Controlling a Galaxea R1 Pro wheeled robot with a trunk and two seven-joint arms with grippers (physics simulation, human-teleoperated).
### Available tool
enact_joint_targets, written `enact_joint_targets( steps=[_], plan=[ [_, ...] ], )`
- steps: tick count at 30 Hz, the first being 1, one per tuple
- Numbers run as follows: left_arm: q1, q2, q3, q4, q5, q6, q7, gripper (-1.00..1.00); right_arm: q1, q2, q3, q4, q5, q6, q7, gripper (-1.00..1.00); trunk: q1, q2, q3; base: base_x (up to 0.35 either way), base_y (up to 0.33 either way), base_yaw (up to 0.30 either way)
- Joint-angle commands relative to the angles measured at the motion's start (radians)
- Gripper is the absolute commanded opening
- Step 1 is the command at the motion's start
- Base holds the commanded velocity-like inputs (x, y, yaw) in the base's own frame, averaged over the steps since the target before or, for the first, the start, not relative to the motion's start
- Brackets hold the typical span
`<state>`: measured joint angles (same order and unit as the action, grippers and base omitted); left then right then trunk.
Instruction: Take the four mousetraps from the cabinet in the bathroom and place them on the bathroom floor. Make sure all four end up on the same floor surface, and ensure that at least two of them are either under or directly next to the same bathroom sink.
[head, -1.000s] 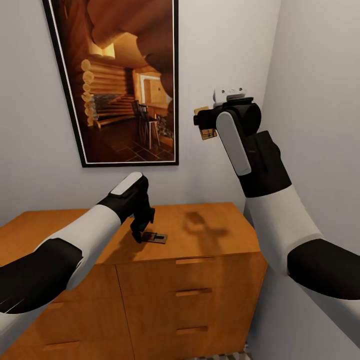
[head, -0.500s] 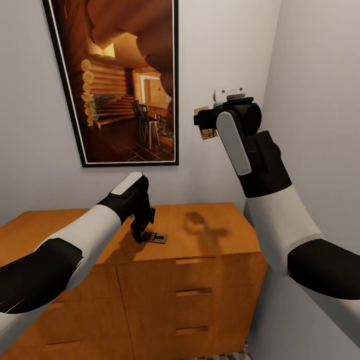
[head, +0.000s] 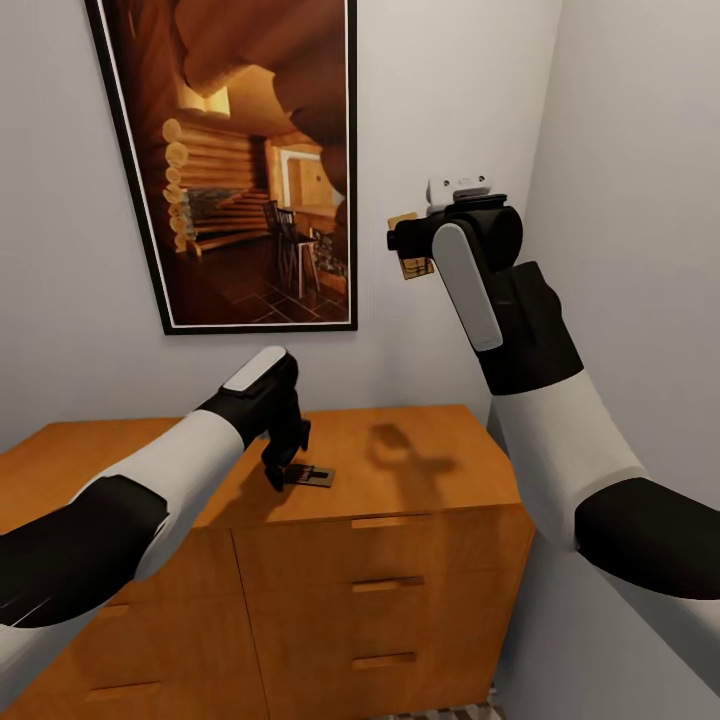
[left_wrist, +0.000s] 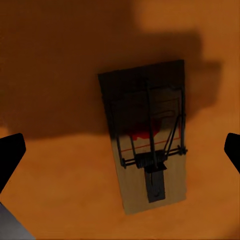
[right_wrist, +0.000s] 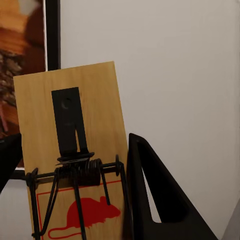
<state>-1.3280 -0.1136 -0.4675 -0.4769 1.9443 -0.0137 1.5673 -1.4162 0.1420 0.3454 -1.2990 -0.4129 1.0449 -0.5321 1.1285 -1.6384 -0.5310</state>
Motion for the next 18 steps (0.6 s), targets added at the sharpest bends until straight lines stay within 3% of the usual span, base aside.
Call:
enact_joint_targets(
  steps=[1, 6, 13, 18],
  plan=[
    [-0.002, 0.001, -0.008, 0.003, 0.008, -0.002, 0.002, 1.0, -0.001, 0.0, 0.001, 0.0, -0.012, 0.002, -0.012, -1.0, 0.0, -0.001, -0.001, 0.0, 0.0, 0.0],
    [-0.016, -0.001, -0.008, 0.036, 0.009, -0.004, 0.004, 1.0, -0.001, 0.001, 0.001, 0.0, -0.012, 0.002, -0.012, -1.0, 0.0, -0.001, -0.001, 0.0, 0.0, 0.0],
    [-0.09, -0.014, -0.008, 0.171, 0.011, -0.005, 0.004, 1.0, -0.001, 0.001, 0.001, 0.0, -0.012, 0.002, -0.012, -1.0, 0.0, -0.001, -0.001, 0.0, 0.0, 0.0],
    [-0.115, -0.019, -0.007, 0.217, 0.013, -0.005, 0.004, 1.0, -0.001, 0.001, 0.001, 0.0, -0.012, 0.002, -0.012, -1.0, 0.0, -0.001, -0.001, 0.0, 0.0, 0.0]
  ],
)
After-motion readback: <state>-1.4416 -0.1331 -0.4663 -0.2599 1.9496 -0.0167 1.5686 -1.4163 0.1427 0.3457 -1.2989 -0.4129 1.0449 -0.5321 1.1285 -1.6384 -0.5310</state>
